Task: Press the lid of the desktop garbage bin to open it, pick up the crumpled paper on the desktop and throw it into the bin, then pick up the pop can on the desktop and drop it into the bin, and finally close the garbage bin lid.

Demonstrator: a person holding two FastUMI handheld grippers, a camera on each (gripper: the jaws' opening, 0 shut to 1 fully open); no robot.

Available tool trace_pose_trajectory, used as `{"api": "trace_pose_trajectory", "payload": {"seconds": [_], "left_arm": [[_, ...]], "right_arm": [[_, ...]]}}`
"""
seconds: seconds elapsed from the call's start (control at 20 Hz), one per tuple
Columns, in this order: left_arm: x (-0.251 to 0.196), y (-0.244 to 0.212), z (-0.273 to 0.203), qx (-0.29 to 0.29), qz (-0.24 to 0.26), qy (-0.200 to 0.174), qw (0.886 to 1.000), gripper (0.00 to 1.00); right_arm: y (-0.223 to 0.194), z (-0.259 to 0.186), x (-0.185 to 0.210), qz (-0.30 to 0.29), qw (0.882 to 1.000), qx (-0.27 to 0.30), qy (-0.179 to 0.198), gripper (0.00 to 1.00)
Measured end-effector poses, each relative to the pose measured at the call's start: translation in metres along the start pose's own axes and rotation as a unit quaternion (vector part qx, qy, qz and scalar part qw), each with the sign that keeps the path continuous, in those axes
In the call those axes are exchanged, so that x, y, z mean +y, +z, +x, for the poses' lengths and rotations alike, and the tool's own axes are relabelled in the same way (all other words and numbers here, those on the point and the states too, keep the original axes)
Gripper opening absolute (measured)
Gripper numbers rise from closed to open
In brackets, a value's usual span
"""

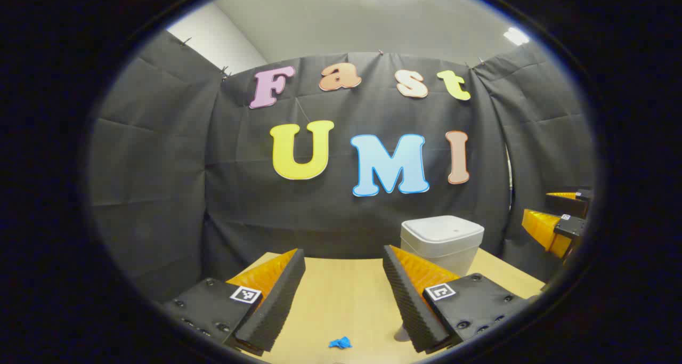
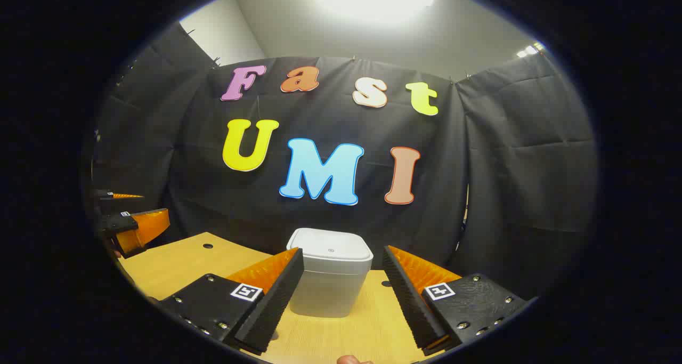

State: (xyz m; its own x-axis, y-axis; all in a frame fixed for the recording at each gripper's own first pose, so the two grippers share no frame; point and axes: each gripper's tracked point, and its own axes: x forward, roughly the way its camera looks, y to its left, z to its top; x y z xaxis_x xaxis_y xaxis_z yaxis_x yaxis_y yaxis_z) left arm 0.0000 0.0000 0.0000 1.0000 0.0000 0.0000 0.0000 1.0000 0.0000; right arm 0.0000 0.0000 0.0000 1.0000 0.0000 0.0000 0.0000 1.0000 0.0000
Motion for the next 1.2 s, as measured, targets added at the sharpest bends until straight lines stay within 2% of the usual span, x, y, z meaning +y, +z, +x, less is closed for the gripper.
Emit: {"api": "trace_pose_trajectory", "payload": {"seconds": [0.1,0.15,0.2,0.25,0.3,0.55,0.6,0.75,0.8,0.85,0.95,1.0,1.1,1.2], "left_arm": [[-0.002,-0.002,0.003,0.001,-0.001,-0.004,1.000,0.96],[0.000,0.001,0.005,-0.005,0.002,-0.004,1.000,0.99],[0.001,0.004,0.006,-0.006,0.005,-0.004,1.000,0.94],[0.000,0.007,0.007,-0.009,0.004,-0.007,1.000,0.94],[-0.007,0.014,0.015,-0.008,0.004,-0.012,1.000,0.99],[-0.009,0.012,0.025,-0.010,0.018,-0.028,0.999,0.99],[-0.011,0.012,0.025,-0.012,0.024,-0.031,0.999,0.96],[-0.014,0.010,0.026,-0.014,0.036,-0.034,0.999,0.99],[-0.017,0.011,0.026,-0.017,0.038,-0.036,0.999,0.94],[-0.018,0.010,0.027,-0.017,0.038,-0.037,0.998,0.99],[-0.019,0.011,0.026,-0.024,0.036,-0.037,0.998,0.99],[-0.020,0.011,0.027,-0.026,0.036,-0.037,0.998,0.94],[-0.020,0.011,0.027,-0.028,0.033,-0.036,0.998,0.99],[-0.019,0.010,0.029,-0.028,0.033,-0.034,0.998,0.99]], "right_arm": [[-0.001,0.000,0.002,0.010,1.000,-0.004,0.003,0.95],[0.001,0.001,0.003,0.015,1.000,-0.006,0.001,0.95],[0.000,0.003,0.001,0.020,1.000,-0.005,-0.001,0.95],[0.000,0.002,0.002,0.023,1.000,-0.004,-0.003,0.95],[-0.002,0.003,0.002,0.026,1.000,-0.003,-0.005,0.95],[-0.013,0.005,0.010,0.045,0.999,0.008,-0.008,0.95],[-0.016,0.005,0.010,0.045,0.999,0.014,-0.009,0.95],[-0.018,0.008,0.013,0.051,0.998,0.023,-0.009,0.95],[-0.021,0.010,0.014,0.052,0.998,0.026,-0.009,0.95],[-0.021,0.012,0.014,0.053,0.998,0.029,-0.010,0.95],[-0.019,0.013,0.014,0.052,0.998,0.028,-0.012,0.95],[-0.020,0.014,0.013,0.051,0.998,0.028,-0.013,0.95],[-0.019,0.015,0.013,0.048,0.998,0.028,-0.014,0.95],[-0.019,0.017,0.013,0.044,0.999,0.027,-0.015,0.94]]}}
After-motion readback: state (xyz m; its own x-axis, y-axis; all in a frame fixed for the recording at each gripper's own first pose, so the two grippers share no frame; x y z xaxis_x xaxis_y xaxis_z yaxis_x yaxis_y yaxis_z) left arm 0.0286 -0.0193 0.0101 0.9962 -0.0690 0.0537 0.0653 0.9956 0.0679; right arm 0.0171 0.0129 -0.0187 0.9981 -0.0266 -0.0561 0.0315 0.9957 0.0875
